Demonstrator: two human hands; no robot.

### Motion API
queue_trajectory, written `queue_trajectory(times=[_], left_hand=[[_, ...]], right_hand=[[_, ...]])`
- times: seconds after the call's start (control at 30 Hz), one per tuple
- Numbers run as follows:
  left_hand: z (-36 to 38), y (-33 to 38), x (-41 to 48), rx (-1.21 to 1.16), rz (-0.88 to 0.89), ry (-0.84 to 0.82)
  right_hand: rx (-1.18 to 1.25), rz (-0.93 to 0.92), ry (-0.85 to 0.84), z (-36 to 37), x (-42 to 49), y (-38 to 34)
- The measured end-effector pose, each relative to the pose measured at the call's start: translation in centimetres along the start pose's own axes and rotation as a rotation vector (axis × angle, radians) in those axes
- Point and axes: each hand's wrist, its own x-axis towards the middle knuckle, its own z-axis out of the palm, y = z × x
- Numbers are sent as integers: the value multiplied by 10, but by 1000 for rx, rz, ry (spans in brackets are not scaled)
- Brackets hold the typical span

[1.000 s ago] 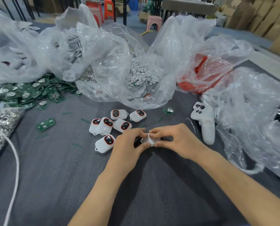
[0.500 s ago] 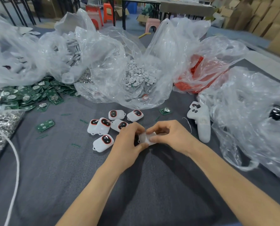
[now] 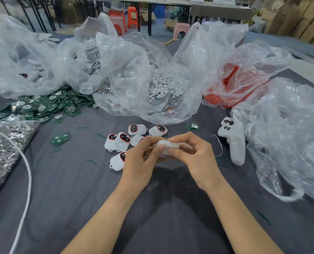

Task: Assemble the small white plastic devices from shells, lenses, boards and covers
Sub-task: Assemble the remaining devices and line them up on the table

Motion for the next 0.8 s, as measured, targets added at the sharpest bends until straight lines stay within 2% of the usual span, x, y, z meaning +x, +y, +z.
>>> queue_trajectory(times=[0.17,0.53,0.8], left_hand=[[1,5,0,-15,67,-39],[1,2,-3,72,72,-53],[8,2,-5,48,103,6]], right_hand=[[12,-75,-18,-3,-2,0],[14,-21,56,-2,-6,6],[36,-17,38,1,-7,7]])
